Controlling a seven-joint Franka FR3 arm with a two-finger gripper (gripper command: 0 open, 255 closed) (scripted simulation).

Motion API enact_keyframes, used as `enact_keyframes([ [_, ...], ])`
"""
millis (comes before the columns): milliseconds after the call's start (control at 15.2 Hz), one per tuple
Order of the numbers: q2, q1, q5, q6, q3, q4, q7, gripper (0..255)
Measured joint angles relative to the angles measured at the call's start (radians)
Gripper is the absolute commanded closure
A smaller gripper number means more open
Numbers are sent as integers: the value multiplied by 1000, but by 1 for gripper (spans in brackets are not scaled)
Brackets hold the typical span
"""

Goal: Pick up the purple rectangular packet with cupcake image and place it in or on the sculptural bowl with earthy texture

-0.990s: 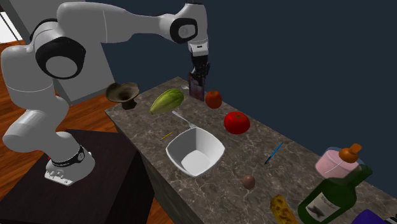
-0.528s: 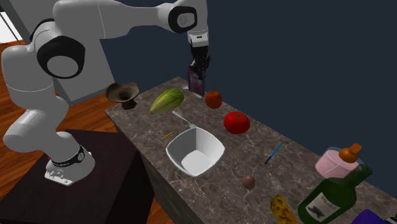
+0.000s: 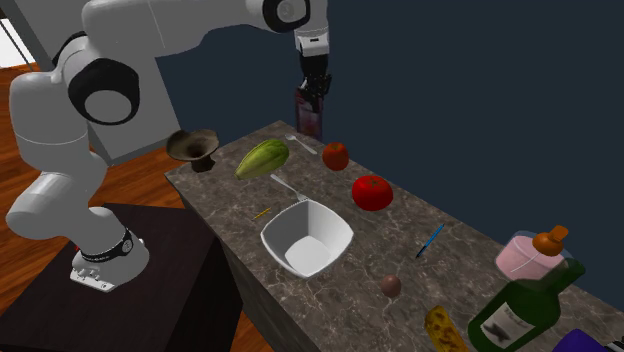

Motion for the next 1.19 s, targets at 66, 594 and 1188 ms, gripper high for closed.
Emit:
enact_keyframes([
  [66, 0, 2, 0, -14, 0, 14, -2, 255],
  [594, -282, -53, 130, 66, 46, -322, 40, 255],
  [1188, -585, -24, 297, 79, 78, -591, 89, 255],
])
